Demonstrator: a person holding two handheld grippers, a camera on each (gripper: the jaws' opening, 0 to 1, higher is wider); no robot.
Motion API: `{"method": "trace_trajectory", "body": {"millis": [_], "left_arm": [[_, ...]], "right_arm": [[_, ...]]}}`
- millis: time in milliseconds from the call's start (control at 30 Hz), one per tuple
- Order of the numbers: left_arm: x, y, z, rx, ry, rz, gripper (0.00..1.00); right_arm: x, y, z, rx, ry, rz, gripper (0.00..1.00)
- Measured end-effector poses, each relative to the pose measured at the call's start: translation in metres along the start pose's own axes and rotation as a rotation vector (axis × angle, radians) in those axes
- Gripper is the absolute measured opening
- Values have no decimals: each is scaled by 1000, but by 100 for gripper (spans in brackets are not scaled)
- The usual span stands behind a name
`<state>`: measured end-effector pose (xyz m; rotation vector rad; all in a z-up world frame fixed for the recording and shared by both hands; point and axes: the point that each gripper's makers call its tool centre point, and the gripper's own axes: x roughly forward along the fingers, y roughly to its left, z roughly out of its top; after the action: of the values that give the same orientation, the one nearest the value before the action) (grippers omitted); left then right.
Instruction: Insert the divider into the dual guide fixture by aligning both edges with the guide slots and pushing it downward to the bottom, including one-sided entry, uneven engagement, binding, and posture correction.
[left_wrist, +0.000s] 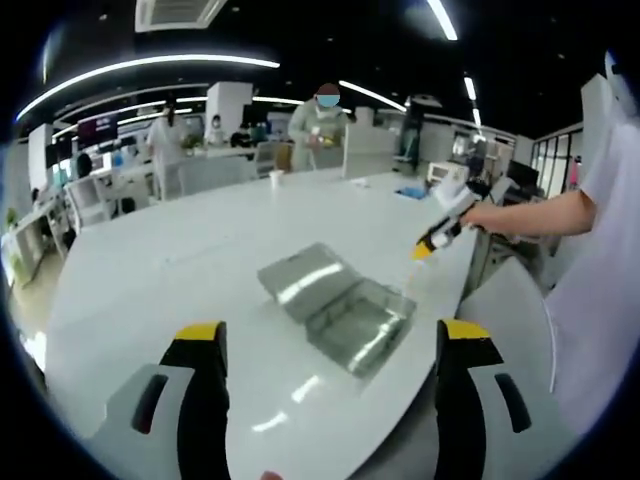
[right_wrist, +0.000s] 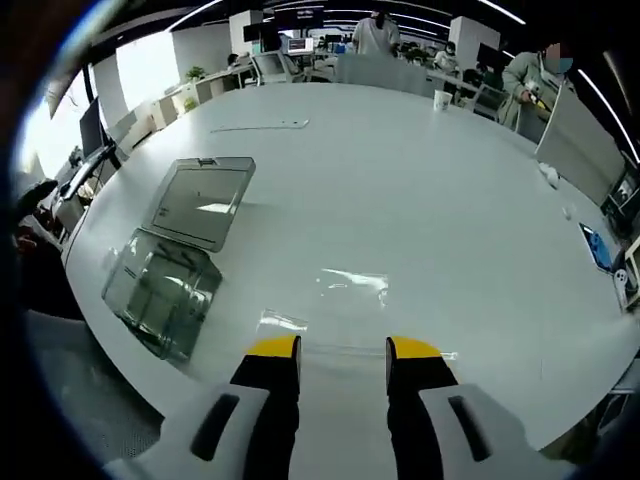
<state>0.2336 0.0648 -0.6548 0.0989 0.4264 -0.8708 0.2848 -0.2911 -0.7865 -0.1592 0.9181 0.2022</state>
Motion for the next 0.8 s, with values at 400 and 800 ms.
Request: {"method": "trace_trajectory", "body": {"millis": [400, 800], "left_arm": [[8, -6, -8, -40, -4, -5, 82], [31, -18, 12, -278, -133, -69, 70]], "right_arm": [[-25, 41, 29, -81, -96, 71, 30], [-52, 89, 55, -187, -195, 152, 30]]}}
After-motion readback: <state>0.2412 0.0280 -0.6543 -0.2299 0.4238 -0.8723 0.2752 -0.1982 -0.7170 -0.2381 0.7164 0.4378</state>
